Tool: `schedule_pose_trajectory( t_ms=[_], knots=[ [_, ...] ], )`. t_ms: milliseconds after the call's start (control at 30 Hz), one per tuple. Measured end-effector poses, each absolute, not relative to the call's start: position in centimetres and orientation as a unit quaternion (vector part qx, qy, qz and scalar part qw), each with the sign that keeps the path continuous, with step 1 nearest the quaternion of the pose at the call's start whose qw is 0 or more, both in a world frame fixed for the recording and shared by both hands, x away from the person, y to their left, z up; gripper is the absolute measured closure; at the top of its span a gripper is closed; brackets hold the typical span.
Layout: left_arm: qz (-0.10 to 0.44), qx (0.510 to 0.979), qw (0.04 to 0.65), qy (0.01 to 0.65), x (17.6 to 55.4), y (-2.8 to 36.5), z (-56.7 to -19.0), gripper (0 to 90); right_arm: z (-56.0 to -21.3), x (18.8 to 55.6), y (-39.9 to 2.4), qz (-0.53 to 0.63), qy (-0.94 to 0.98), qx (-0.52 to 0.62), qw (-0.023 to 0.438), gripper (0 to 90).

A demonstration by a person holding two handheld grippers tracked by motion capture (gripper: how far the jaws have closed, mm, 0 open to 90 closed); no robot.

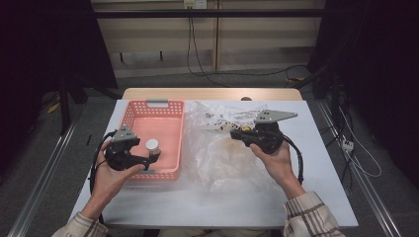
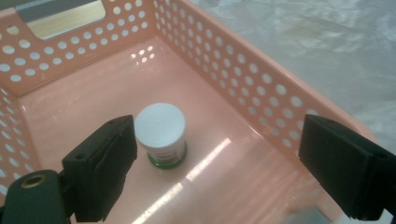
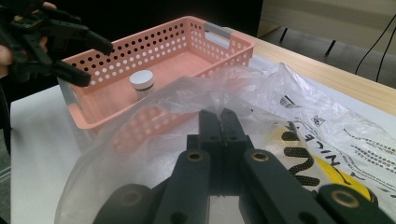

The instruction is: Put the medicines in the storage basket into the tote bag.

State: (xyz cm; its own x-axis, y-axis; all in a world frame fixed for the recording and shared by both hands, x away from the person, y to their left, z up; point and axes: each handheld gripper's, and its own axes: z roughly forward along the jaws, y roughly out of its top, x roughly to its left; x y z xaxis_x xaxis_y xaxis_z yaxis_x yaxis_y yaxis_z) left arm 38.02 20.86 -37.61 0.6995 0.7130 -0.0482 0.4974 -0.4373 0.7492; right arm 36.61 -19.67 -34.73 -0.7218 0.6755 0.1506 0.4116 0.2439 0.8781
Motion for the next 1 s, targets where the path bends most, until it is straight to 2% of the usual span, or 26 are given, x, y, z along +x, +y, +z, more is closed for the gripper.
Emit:
schedule_pose_trajectory(
  t_ms=[267, 367, 667, 833, 967, 1000],
  knots=[
    [0.139, 0.834, 0.359, 0.395, 40.8, 20.6, -38.2, 16.9, -35.0, 36.7, -19.5, 0.505, 0.779, 0.349, 0.129, 90.0],
    [0.131, 0.84, 0.345, 0.397, 41.6, 20.3, -38.5, 17.3, -35.0, 36.7, -19.4, 0.504, 0.78, 0.349, 0.126, 90.0],
    [0.12, 0.86, 0.3, 0.394, 43.8, 19.3, -39.2, 26.7, -35.2, 36.8, -19.2, 0.502, 0.782, 0.349, 0.123, 90.0],
    [0.123, 0.868, 0.274, 0.396, 44.5, 19.2, -39.5, 27.6, -35.3, 36.9, -19.2, 0.501, 0.783, 0.349, 0.123, 90.0],
    [0.108, 0.88, 0.25, 0.389, 45.0, 19.0, -39.9, 32.5, -35.3, 36.9, -19.2, 0.5, 0.783, 0.349, 0.123, 90.0],
    [0.108, 0.882, 0.248, 0.385, 45.0, 18.9, -39.9, 37.1, -35.3, 36.9, -19.3, 0.5, 0.783, 0.349, 0.123, 90.0]
  ],
)
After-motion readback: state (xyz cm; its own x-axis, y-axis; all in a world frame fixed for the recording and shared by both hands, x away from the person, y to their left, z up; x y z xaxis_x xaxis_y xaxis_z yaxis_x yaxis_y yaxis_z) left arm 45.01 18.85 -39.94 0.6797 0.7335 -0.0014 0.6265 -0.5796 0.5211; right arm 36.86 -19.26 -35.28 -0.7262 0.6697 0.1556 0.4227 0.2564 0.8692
